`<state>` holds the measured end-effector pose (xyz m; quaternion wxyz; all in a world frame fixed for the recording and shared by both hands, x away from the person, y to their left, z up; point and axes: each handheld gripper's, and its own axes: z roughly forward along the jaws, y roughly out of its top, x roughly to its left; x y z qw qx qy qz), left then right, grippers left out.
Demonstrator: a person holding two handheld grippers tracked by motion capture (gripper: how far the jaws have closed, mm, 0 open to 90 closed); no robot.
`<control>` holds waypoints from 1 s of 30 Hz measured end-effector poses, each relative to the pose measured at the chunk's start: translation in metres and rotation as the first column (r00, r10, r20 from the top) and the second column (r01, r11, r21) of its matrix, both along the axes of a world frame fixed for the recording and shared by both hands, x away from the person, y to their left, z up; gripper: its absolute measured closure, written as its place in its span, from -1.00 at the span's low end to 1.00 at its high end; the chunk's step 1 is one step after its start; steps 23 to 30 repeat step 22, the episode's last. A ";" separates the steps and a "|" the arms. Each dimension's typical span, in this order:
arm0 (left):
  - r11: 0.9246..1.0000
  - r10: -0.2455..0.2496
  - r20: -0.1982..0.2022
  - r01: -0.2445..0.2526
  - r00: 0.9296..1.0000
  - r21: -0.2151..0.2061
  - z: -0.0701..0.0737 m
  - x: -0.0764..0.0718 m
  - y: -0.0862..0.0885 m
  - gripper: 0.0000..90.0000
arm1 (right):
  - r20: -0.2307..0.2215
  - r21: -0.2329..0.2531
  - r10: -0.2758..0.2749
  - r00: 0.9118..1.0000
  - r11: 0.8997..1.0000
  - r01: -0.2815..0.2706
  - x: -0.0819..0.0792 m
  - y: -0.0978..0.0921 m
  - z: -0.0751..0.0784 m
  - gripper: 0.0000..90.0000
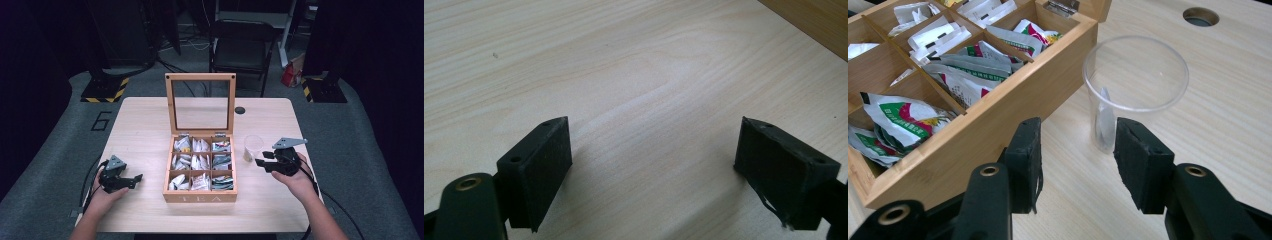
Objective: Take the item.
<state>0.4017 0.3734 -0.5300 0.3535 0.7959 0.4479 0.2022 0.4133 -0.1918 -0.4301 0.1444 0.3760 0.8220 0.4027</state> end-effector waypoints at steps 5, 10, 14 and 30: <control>1.000 0.002 0.004 -0.002 1.000 -0.002 0.000 0.000 0.000 -0.67 | 0.006 -0.017 -0.020 1.000 1.000 0.020 -0.004 -0.003 -0.010 0.19; 1.000 0.002 0.004 -0.002 1.000 -0.002 0.000 0.000 0.000 -0.67 | 0.000 -0.038 -0.034 0.999 0.999 0.034 -0.008 -0.004 -0.021 0.18; 1.000 0.002 0.004 -0.002 1.000 -0.002 0.000 0.000 0.000 -0.68 | -0.004 -0.038 -0.045 0.999 0.998 0.045 -0.010 -0.004 -0.033 0.17; 1.000 0.002 0.004 -0.002 1.000 -0.002 0.000 0.000 0.000 -0.67 | 0.027 -0.040 -0.087 0.996 0.995 0.088 -0.016 -0.003 -0.043 0.03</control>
